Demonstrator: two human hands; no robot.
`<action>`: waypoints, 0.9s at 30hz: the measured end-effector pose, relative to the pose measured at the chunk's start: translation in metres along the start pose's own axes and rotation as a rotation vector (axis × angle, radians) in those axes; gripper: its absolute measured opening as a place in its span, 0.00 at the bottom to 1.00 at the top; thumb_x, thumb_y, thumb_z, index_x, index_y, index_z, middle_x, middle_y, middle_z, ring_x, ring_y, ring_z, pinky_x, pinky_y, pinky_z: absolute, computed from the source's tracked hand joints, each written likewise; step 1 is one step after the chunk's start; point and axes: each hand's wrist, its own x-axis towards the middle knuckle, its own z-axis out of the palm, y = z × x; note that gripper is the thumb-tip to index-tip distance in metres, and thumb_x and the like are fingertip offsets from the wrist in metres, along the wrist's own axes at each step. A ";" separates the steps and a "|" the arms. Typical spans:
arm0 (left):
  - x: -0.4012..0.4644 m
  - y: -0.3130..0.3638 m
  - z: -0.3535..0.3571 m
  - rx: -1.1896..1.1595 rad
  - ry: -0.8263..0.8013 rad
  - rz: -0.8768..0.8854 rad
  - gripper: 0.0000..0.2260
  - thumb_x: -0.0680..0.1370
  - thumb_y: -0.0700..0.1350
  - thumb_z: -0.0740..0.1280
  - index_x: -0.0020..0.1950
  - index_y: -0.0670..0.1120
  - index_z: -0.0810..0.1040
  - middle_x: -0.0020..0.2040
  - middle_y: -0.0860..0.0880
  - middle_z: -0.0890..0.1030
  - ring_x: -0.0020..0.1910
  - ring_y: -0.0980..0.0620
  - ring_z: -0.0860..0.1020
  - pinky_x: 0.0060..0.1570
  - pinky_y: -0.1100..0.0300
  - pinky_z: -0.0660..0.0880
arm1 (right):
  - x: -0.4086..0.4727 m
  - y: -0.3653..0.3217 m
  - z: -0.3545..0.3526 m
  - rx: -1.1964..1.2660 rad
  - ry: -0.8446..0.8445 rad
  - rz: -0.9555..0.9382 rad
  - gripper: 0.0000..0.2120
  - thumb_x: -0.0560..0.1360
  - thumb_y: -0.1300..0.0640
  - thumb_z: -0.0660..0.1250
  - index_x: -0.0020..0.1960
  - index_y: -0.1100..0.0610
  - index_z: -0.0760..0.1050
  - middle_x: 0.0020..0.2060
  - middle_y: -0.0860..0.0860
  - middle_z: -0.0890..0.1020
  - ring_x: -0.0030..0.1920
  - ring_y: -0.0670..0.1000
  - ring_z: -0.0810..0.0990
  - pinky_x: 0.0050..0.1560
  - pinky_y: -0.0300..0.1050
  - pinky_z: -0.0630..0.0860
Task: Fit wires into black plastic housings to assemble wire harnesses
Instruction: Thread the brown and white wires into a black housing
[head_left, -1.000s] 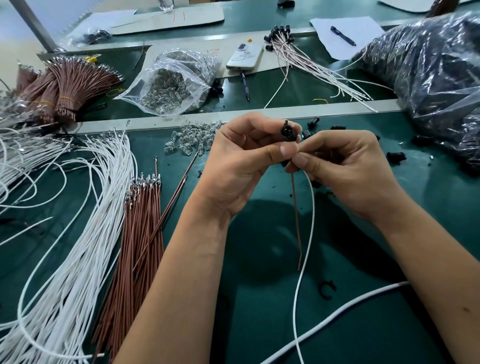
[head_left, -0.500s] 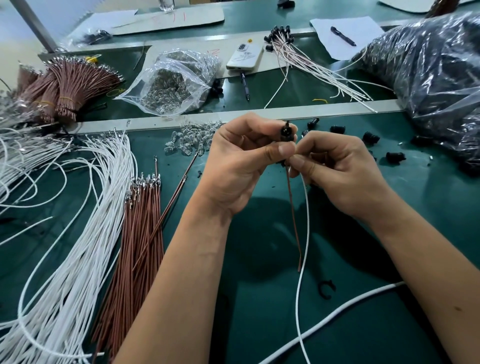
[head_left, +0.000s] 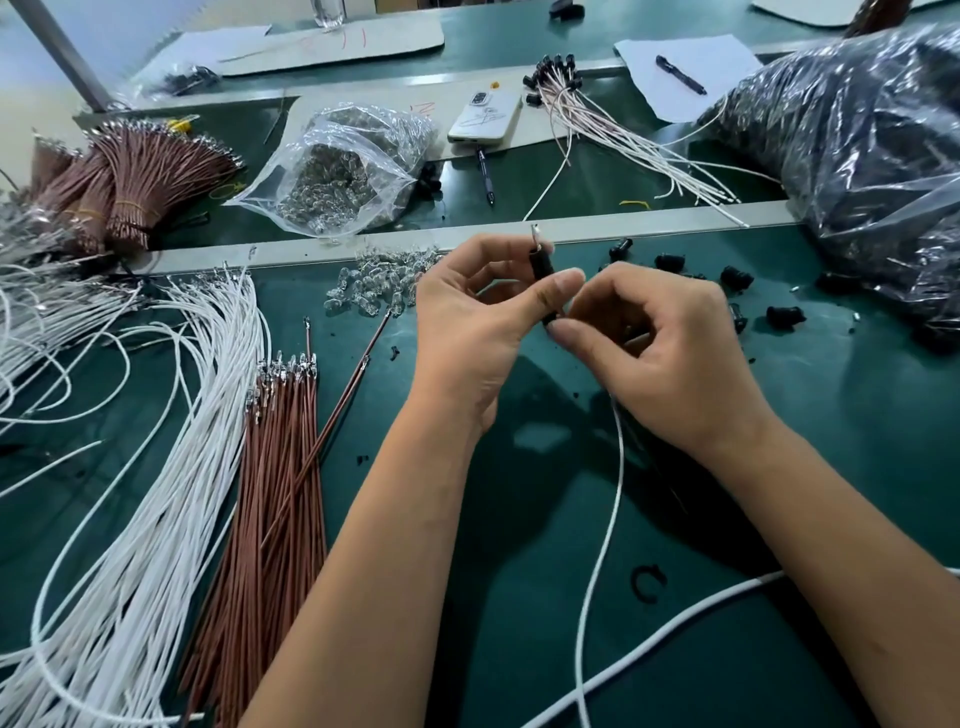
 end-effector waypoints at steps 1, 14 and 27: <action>-0.001 -0.002 0.002 0.005 0.010 -0.013 0.12 0.68 0.30 0.78 0.45 0.43 0.81 0.37 0.50 0.81 0.35 0.56 0.78 0.42 0.62 0.77 | -0.001 0.000 0.002 -0.006 -0.023 0.007 0.08 0.75 0.54 0.77 0.45 0.58 0.82 0.35 0.48 0.83 0.34 0.48 0.81 0.37 0.44 0.78; -0.002 0.005 -0.008 -0.078 -0.201 -0.086 0.05 0.74 0.34 0.72 0.47 0.41 0.84 0.43 0.41 0.83 0.45 0.44 0.79 0.48 0.59 0.80 | -0.001 0.002 -0.004 0.168 -0.067 0.087 0.09 0.82 0.60 0.70 0.43 0.59 0.84 0.30 0.52 0.82 0.26 0.48 0.78 0.30 0.40 0.72; -0.001 0.002 -0.007 -0.063 -0.257 0.115 0.14 0.67 0.27 0.75 0.39 0.47 0.86 0.42 0.47 0.86 0.42 0.49 0.83 0.47 0.57 0.80 | 0.003 0.006 -0.005 0.123 0.035 -0.012 0.04 0.78 0.57 0.75 0.49 0.58 0.86 0.39 0.48 0.82 0.35 0.45 0.79 0.36 0.48 0.77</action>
